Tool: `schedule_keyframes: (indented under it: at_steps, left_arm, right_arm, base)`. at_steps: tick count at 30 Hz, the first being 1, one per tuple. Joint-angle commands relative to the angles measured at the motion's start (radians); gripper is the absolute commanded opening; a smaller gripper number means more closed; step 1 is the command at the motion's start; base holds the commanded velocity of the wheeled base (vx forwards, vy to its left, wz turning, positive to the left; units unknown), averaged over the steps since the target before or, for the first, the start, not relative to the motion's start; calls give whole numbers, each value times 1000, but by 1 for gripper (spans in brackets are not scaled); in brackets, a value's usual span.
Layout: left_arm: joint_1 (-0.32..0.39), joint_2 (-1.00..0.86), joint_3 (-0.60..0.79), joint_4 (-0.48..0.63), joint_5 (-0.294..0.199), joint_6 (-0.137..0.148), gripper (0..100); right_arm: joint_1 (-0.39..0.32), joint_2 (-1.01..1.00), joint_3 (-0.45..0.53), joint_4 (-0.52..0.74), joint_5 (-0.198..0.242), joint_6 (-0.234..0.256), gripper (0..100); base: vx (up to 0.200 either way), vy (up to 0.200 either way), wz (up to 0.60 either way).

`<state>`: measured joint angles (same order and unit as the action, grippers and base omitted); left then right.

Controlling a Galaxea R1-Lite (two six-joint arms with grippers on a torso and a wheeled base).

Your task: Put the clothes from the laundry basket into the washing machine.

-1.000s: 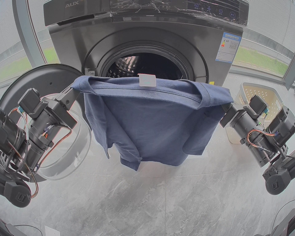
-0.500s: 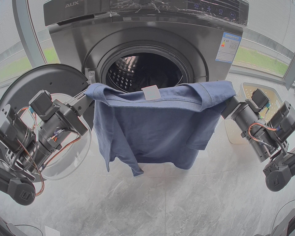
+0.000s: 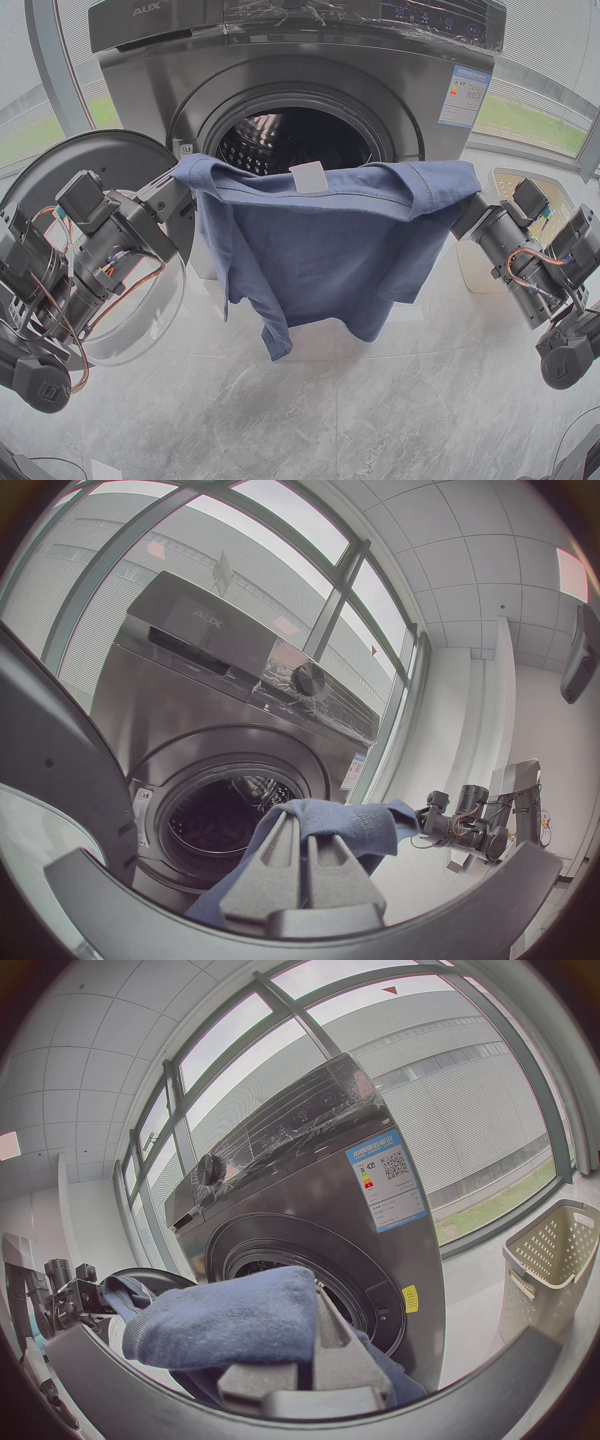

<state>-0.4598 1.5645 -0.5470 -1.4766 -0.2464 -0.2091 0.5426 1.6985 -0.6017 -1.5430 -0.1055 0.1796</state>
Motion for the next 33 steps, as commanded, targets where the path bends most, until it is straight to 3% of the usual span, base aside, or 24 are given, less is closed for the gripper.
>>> schedule_keyframes:
  at_steps: [1, 6, 17, 18, 27, 33]
  left_arm:
    - [-43, 9, -17, 1, 1, 2, 0]
    - [-82, 26, -30, 2, 2, 2, 0]
    - [-131, 48, -10, -11, 7, 2, 0]
    - [-132, 49, -7, -11, 7, 2, 0]
    - [-143, 48, -5, -13, 7, 4, 0]
    - [-143, 48, -4, -13, 7, 4, 0]
  right_arm:
    - [19, 9, 40, 1, 4, 5, 0]
    - [109, 99, 97, 0, 9, 8, 0]
    - [195, 377, 13, -2, 6, 6, 0]
    - [197, 394, -10, -2, 6, 9, 100]
    - [226, 527, -63, 0, 12, -25, 100]
    - [264, 616, -159, 0, 37, -37, 100]
  base:
    - [0, 0, 0]
    - [0, 0, 0]
    - [0, 0, 0]
    - [0, 0, 0]
    - [0, 0, 0]
    - [0, 0, 0]
